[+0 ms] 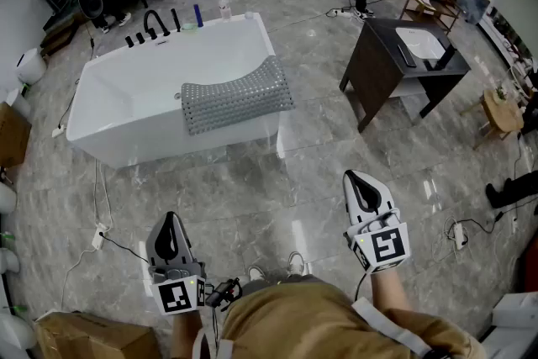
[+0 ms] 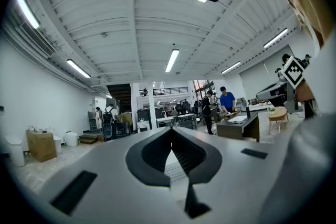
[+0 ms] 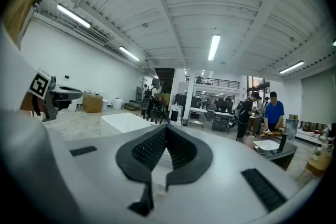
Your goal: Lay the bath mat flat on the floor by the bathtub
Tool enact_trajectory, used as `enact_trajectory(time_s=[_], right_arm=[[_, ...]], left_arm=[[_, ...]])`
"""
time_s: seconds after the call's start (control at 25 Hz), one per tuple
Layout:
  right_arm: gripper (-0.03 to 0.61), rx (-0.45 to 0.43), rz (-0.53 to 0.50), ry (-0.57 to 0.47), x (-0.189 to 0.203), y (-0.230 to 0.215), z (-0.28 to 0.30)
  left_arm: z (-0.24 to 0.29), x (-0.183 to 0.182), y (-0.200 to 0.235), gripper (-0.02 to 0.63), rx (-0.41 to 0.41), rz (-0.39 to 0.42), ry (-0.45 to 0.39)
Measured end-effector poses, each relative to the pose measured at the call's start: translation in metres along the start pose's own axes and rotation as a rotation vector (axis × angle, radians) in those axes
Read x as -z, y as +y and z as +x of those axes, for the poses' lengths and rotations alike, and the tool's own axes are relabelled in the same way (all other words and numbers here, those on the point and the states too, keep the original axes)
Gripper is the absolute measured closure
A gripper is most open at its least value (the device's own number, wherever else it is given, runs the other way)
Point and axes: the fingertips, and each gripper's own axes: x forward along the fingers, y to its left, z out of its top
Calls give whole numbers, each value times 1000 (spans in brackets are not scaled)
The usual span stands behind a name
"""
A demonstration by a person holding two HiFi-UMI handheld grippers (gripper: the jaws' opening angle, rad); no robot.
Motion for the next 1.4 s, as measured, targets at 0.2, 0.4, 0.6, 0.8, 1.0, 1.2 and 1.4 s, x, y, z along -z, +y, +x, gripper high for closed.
enact_trajectory(time_s=[0.2, 0.4, 0.6, 0.8, 1.0, 1.2, 1.4], right_arm=[[575, -10, -1, -11, -4, -3, -2], [575, -33, 2, -2, 4, -14, 0], [575, -70, 54, -25, 14, -37, 2], [575, -120, 38, -20, 29, -50, 18], [575, -161, 48, -26, 32, -52, 42], [575, -186, 31, -24, 30, -43, 69], [575, -155, 19, -4, 26, -46, 102]], left_arm=[[-1, -5, -5, 609, -6, 3, 3], [0, -7, -16, 609, -19, 18, 9], [1, -12, -29, 609, -61, 41, 17], [3, -12, -38, 609, -104, 72, 37], [6, -13, -33, 609, -158, 89, 54], [19, 4, -20, 609, -178, 65, 67], [60, 29, 1, 609, -147, 21, 88]])
